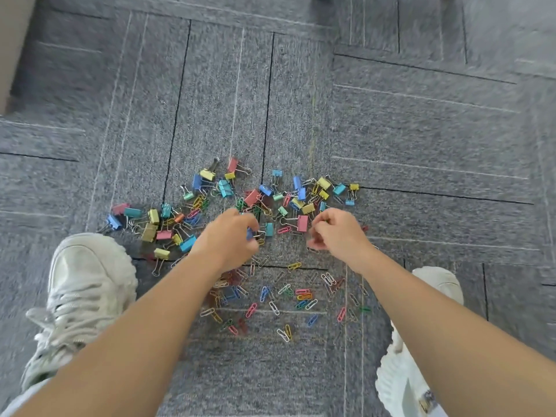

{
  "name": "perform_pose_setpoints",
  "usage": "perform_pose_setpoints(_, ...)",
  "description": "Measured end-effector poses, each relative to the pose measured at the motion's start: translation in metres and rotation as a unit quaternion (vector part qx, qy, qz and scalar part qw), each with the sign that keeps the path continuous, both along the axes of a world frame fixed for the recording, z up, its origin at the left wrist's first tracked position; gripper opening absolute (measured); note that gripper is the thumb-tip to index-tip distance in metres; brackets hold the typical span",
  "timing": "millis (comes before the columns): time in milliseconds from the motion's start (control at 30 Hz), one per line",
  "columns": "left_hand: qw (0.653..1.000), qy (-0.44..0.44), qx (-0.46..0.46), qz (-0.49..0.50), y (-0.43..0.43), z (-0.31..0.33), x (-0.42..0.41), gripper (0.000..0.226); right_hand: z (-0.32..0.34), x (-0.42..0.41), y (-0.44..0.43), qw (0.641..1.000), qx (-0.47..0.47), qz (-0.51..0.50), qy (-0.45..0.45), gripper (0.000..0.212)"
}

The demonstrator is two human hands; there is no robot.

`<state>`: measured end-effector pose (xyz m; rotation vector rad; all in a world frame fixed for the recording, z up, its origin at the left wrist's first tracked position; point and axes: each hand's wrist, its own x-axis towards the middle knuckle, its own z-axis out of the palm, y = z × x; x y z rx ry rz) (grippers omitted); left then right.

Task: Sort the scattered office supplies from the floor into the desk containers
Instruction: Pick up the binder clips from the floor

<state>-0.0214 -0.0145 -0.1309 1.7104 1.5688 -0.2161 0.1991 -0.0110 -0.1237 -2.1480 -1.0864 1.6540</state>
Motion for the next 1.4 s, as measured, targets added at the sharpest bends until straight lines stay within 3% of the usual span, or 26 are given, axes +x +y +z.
perform_pose_setpoints(167,0.99,-0.096,-0.009,0.103,0.03,0.008,-0.001,0.007,-0.01,-0.008,0.01,0.967,0.05,0.223,-0.115,0.015)
perform_pose_setpoints(267,0.982,-0.114,0.005,0.149,0.032,0.002,-0.011,0.023,-0.01,-0.016,0.02,0.871,0.078,0.43,-0.223,0.024)
perform_pose_setpoints(300,0.981,-0.115,0.01,0.158,0.032,0.0,-0.016,0.027,-0.012,-0.019,0.023,0.839,0.077,0.472,-0.261,0.034)
perform_pose_setpoints(367,0.983,-0.094,0.016,0.156,0.032,-0.004,-0.024,0.033,-0.014,-0.024,0.027,0.813,0.076,0.492,-0.303,0.04)
perform_pose_setpoints(567,0.993,-0.014,0.001,0.114,0.025,-0.009,-0.034,0.026,-0.009,-0.02,0.025,0.814,0.027,0.475,-0.334,0.013)
perform_pose_setpoints(633,0.998,0.0,-0.025,0.061,0.022,-0.009,-0.03,0.026,-0.001,-0.012,0.021,0.824,-0.015,0.473,-0.312,0.016)
perform_pose_setpoints(767,1.0,0.017,-0.009,-0.004,0.012,-0.011,-0.019,0.019,0.022,0.007,0.016,0.893,-0.053,0.382,-0.233,0.02)
perform_pose_setpoints(867,0.997,0.052,0.033,-0.039,0.005,-0.01,-0.004,0.023,0.032,0.015,0.016,0.927,-0.055,0.304,-0.212,0.007)
perform_pose_setpoints(933,0.991,0.09,0.061,-0.072,-0.001,-0.012,0.005,0.019,0.032,0.013,0.015,0.955,-0.074,0.227,-0.177,0.024)
perform_pose_setpoints(1067,0.992,0.101,0.065,-0.037,-0.009,-0.021,0.011,0.018,0.026,-0.01,0.009,0.982,-0.075,0.146,-0.091,0.023)
perform_pose_setpoints(1233,0.999,0.038,-0.012,-0.019,0.0,-0.017,-0.012,0.016,0.009,-0.056,0.005,0.945,0.039,0.291,-0.143,0.007)
perform_pose_setpoints(1400,0.996,-0.024,-0.077,0.039,0.02,-0.006,-0.045,0.008,-0.015,-0.089,0.01,0.848,0.083,0.435,-0.293,0.033)
